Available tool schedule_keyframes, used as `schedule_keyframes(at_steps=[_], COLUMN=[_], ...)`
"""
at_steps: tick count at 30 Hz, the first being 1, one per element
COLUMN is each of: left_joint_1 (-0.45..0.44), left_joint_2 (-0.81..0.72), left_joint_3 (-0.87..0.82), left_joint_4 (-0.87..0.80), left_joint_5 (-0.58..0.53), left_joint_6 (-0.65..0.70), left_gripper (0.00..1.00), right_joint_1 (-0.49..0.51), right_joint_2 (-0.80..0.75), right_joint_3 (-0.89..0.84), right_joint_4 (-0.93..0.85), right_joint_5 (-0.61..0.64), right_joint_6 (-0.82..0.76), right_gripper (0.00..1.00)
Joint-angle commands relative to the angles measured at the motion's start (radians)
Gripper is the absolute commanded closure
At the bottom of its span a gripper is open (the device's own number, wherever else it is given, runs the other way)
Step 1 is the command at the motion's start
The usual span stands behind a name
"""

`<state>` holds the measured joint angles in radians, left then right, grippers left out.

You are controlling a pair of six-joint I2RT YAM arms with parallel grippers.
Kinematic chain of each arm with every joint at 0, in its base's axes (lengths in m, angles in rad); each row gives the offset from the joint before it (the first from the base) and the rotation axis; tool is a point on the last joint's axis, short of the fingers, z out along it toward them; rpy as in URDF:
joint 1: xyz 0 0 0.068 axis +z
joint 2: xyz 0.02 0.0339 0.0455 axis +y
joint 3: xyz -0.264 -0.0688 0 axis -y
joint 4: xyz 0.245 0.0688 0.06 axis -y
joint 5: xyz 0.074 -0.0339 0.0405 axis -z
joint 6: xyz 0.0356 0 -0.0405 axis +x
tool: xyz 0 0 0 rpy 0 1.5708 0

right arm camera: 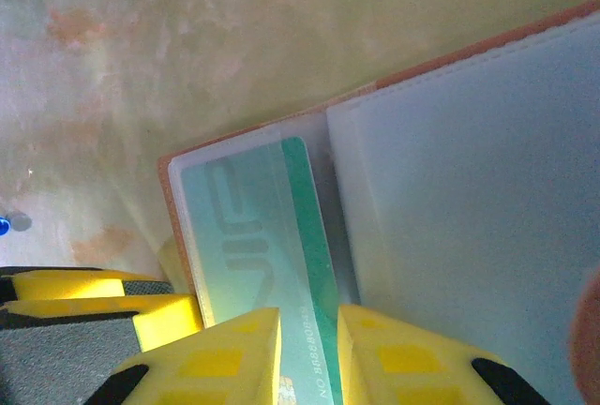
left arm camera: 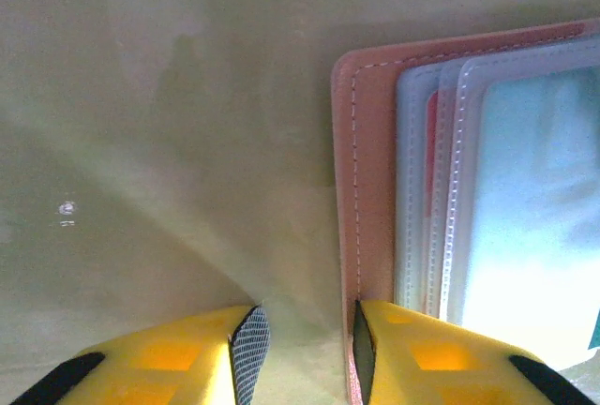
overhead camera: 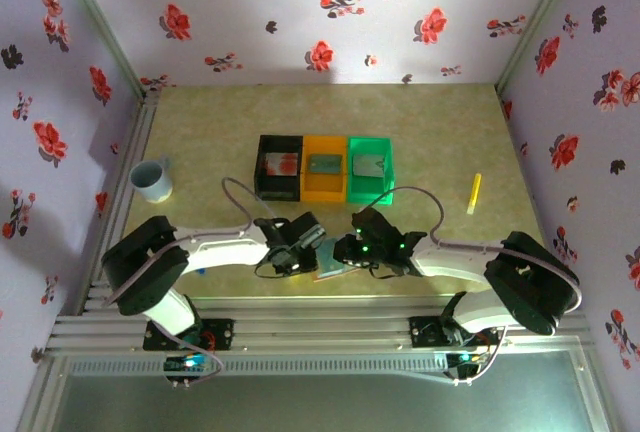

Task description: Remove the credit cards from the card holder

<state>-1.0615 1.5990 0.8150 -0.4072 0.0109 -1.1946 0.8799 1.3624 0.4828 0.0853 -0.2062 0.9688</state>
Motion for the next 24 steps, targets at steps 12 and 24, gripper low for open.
schedule_keyframes(at_steps=[12,24], left_joint_1=[-0.037,-0.051], left_joint_2=[0.172,0.189], left_joint_3=[-0.055,-0.082], left_joint_4=[0.018,0.044], left_joint_5=[0.018,0.019], left_joint_6=[0.010,0.006], left_gripper=[0.62,0.63], right_joint_1=[0.007,0.005], right_joint_2=[-0.069,-0.019], right_joint_3=[0.025,0.042], right_joint_4=[-0.037,-0.067], right_joint_5=[0.019,0.026], right_joint_6=[-0.007,-0.041], right_gripper=[0.76,0.76])
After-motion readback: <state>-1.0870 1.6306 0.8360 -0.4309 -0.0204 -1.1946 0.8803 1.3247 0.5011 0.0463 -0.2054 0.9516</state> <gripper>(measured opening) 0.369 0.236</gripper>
